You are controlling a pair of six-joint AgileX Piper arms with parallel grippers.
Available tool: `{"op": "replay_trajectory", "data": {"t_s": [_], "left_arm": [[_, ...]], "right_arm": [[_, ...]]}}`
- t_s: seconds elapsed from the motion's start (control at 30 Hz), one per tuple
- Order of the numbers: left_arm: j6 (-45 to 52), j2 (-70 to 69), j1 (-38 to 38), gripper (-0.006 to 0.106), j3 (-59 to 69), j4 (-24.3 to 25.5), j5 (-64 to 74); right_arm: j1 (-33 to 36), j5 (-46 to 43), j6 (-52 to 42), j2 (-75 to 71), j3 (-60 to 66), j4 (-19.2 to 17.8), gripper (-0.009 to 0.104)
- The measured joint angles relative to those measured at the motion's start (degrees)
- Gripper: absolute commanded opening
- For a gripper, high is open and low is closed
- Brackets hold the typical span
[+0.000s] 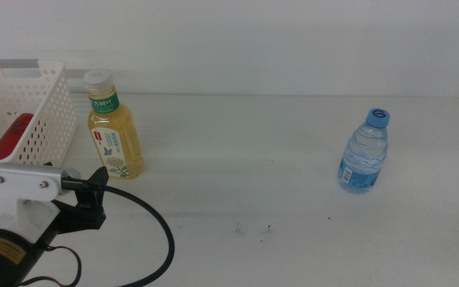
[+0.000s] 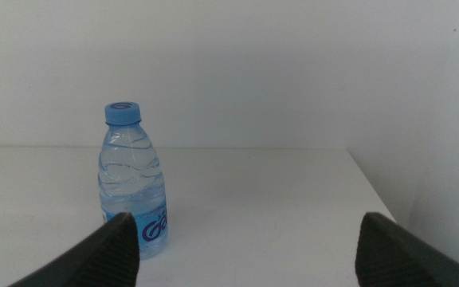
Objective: Use arms to grab the bottles and put them into the dustbin to the left of the table.
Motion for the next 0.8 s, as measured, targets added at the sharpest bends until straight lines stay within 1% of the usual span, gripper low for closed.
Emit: {"op": "replay_trajectory", "data": {"t_s": [0.2,0.3,0.47,0.63,0.8], "left_arm": [[0.0,9.7,0.0,0.091,-0.39,-1.07,-10.87],[0.0,14.02,0.0,0.091,-2.81,-1.07,-13.15],[-0.12,19.04,0.0,0.091,-7.23,-0.85,-13.82],[0.22,21.13,0.0,0.091,-10.79,-0.85,-13.09],[0.46,22.76,2.22,0.091,-13.38,0.49,-11.21]], "right_arm": [[0.0,0.0,0.0,0.0,0.0,0.0,0.093],[0.0,0.0,0.0,0.0,0.0,0.0,0.093],[0.0,0.0,0.0,0.0,0.0,0.0,0.093],[0.0,0.0,0.0,0.0,0.0,0.0,0.093],[0.0,0.0,0.0,0.0,0.0,0.0,0.093]]}}
